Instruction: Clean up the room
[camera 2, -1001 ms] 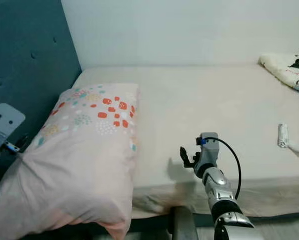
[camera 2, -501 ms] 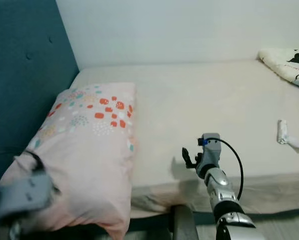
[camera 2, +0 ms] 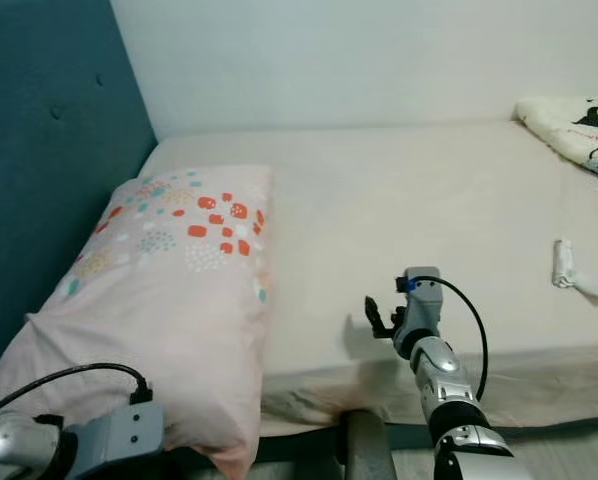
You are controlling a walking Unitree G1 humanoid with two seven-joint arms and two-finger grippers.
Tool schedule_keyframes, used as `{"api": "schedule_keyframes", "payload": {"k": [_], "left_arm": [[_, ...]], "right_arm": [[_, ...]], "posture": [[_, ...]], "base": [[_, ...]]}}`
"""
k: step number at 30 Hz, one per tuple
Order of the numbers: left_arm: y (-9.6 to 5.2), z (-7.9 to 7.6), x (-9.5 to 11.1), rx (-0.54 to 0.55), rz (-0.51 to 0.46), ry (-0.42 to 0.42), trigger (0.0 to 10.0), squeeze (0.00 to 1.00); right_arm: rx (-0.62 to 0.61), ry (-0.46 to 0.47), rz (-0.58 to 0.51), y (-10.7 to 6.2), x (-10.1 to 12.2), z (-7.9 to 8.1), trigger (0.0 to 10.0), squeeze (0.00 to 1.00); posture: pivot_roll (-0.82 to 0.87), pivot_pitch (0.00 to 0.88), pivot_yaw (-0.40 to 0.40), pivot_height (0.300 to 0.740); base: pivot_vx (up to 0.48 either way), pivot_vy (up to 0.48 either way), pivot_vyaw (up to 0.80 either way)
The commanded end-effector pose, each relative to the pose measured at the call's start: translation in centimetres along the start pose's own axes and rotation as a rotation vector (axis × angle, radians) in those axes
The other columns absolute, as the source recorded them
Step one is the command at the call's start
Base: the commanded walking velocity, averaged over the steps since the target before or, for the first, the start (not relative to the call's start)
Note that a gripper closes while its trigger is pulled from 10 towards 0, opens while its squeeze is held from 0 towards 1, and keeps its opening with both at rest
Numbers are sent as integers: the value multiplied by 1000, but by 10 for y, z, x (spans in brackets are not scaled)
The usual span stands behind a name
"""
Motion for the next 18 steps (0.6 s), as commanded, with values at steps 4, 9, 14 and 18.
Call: {"api": "schedule_keyframes", "payload": {"k": [4,9,14,18], "left_arm": [[0,31,-17,150,107,74,10000,0],[-4,67,-8,323,91,132,10000,0],[-18,116,19,573,36,226,10000,0],[-27,138,45,692,-39,254,10000,0]], "right_arm": [[6,-9,-1,1,2,2,10000,0],[3,-9,1,1,1,1,10000,0],[-2,-7,2,0,1,-1,10000,0],[-6,-6,0,0,1,-2,10000,0]], "posture": [[-49,0,-45,476],[-51,0,-46,476],[-53,0,-46,476],[-53,0,-47,476]], "base": [[0,0,0],[0,0,0],[0,0,0],[0,0,0]]}}
Point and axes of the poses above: a point about 5 cm out from each wrist's last joint towards the gripper, its own y axis pointing out of the wrist towards the gripper, its own x axis along the axis of the wrist's last joint, z = x × y, the point moved 6 cm from there along y, pointing out of the wrist towards the gripper, and after that the axes turned 13 degrees about -y, right-handed, at the moved point
